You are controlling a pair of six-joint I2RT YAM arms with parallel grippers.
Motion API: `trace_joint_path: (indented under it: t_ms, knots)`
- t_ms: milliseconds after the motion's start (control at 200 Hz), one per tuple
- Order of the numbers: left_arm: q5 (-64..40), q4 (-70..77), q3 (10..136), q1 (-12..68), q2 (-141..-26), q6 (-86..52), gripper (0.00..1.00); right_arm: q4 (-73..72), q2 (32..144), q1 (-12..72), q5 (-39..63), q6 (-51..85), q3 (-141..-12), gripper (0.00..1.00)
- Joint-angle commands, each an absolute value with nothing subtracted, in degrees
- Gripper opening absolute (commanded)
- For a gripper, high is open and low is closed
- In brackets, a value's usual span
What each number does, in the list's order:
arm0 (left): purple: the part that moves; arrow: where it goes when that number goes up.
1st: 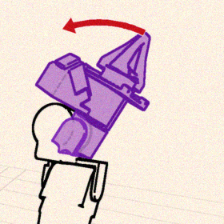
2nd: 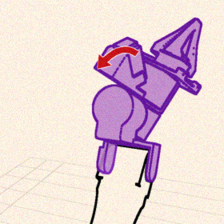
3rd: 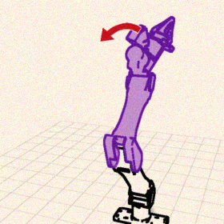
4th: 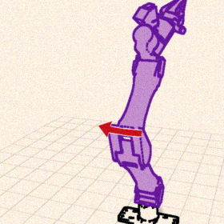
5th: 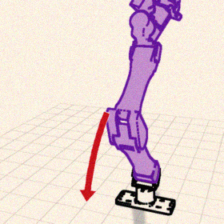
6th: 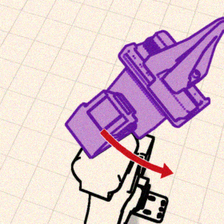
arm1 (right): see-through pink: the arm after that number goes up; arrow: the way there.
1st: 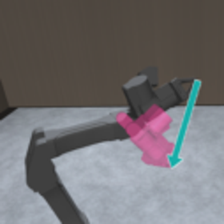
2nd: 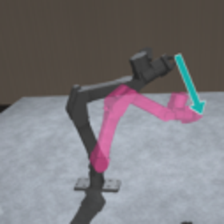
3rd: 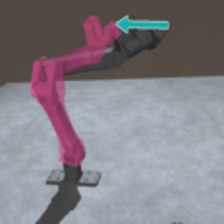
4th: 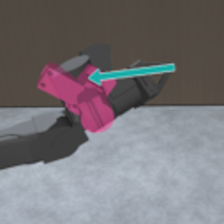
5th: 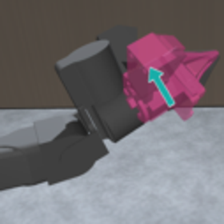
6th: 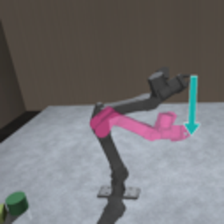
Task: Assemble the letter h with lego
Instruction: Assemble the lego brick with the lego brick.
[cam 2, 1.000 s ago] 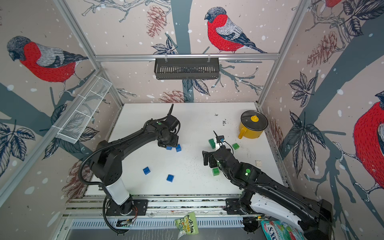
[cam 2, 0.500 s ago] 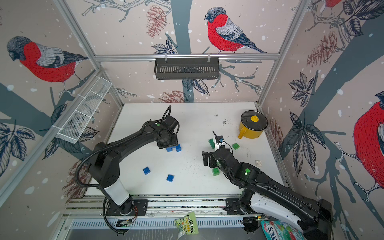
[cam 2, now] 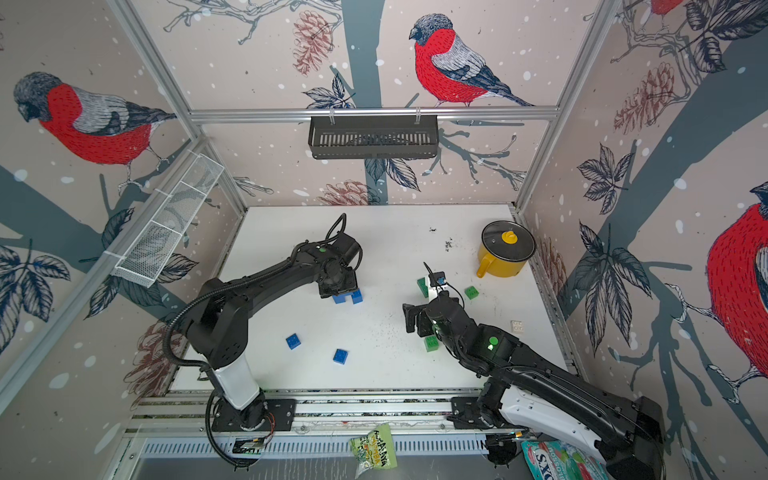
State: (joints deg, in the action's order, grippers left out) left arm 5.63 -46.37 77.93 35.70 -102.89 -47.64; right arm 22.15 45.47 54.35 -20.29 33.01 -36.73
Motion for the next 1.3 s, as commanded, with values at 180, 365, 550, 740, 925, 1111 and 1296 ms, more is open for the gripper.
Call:
trace_joint_path:
  t_ms: [180,365,550,740,925,1111,1296]
  knots:
    - [6.54,-44.5,77.87,35.77,-105.02,-48.4,0.62,20.58,45.52,54.31,-19.95,32.59,-36.69,0.99]
    - [6.9,-44.21,78.01,35.77,-105.56,-48.58,0.62,20.39,45.61,54.27,-19.95,32.52,-36.56,0.99]
    - [7.03,-43.82,77.63,35.77,-105.95,-48.78,0.61,20.3,45.54,54.3,-19.89,32.51,-36.56,1.0]
    - [6.87,-43.66,77.33,35.77,-106.25,-49.0,0.61,20.28,45.46,54.23,-19.6,32.37,-36.56,0.99]
    - [6.91,-43.74,77.47,35.76,-106.51,-49.15,0.62,20.21,45.46,54.23,-19.43,32.36,-36.48,0.99]
    - [6.51,-43.69,77.1,35.85,-106.7,-49.57,0.62,20.13,45.44,54.18,-19.32,32.26,-36.47,0.99]
    - [6.58,-43.69,77.39,36.03,-106.96,-49.79,0.62,20.04,45.46,54.14,-19.08,32.26,-36.47,0.99]
